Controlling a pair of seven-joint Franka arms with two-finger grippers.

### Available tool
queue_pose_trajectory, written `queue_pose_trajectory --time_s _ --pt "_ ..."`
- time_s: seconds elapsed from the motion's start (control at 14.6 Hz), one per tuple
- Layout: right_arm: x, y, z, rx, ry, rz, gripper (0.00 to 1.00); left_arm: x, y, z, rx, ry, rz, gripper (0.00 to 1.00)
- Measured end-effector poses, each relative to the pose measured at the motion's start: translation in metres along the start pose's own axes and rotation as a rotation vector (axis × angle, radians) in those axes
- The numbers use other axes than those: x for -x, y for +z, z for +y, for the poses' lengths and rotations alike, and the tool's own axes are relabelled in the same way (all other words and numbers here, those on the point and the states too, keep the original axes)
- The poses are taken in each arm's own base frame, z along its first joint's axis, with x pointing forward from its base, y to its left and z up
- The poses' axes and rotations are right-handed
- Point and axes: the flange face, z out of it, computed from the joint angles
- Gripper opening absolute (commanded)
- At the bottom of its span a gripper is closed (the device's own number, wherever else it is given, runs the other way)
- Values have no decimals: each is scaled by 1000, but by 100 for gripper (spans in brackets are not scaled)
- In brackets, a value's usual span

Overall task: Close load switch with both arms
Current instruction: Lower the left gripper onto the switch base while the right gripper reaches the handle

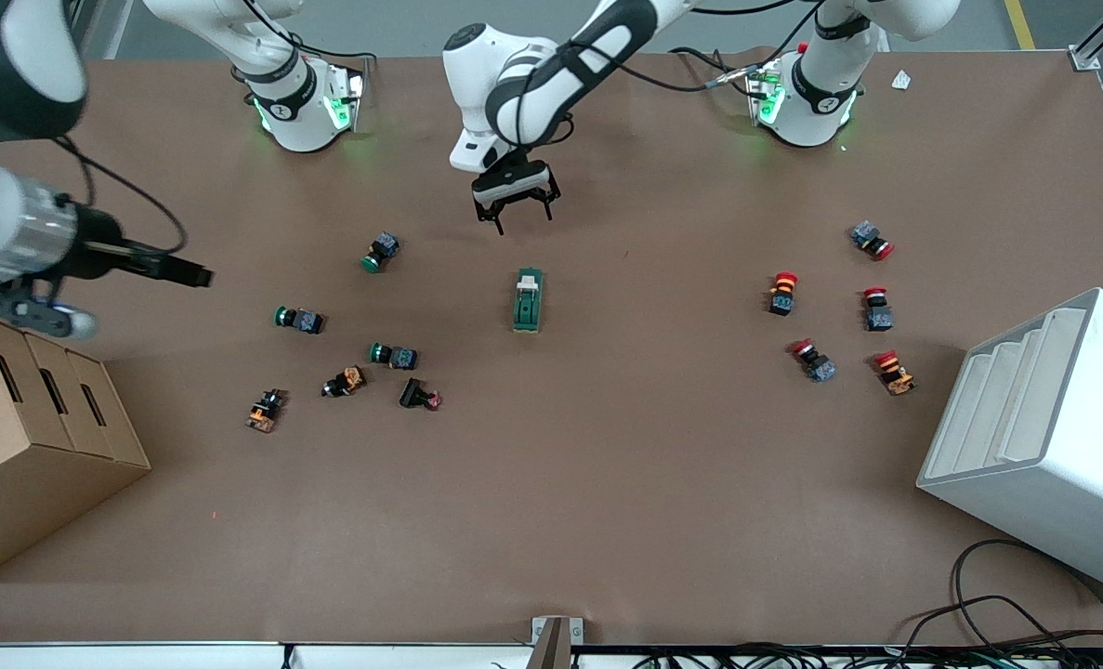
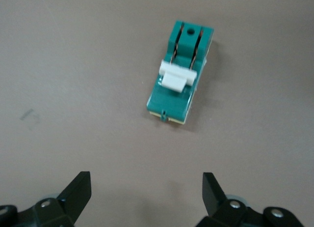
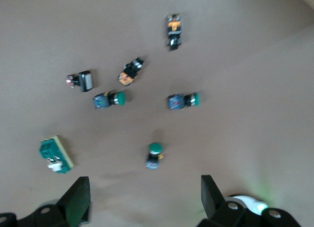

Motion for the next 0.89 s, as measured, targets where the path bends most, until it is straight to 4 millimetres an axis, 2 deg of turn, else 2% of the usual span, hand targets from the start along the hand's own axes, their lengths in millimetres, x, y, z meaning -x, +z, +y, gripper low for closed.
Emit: queue_pose_trajectory --time_s 0.14,0.27,0.48,0.62,0.89 --pt "14 22 -49 -18 86 -5 100 30 16 -5 35 9 91 99" --pt "29 56 -102 -26 151 -31 100 50 30 -15 83 34 183 99" --pt "51 122 -170 -52 206 -84 100 59 50 -29 177 27 306 99" --pt "58 167 -192 -98 230 -101 100 60 61 -34 225 15 381 99" --pt "80 245 -206 -176 271 -82 100 56 87 -39 280 21 518 99"
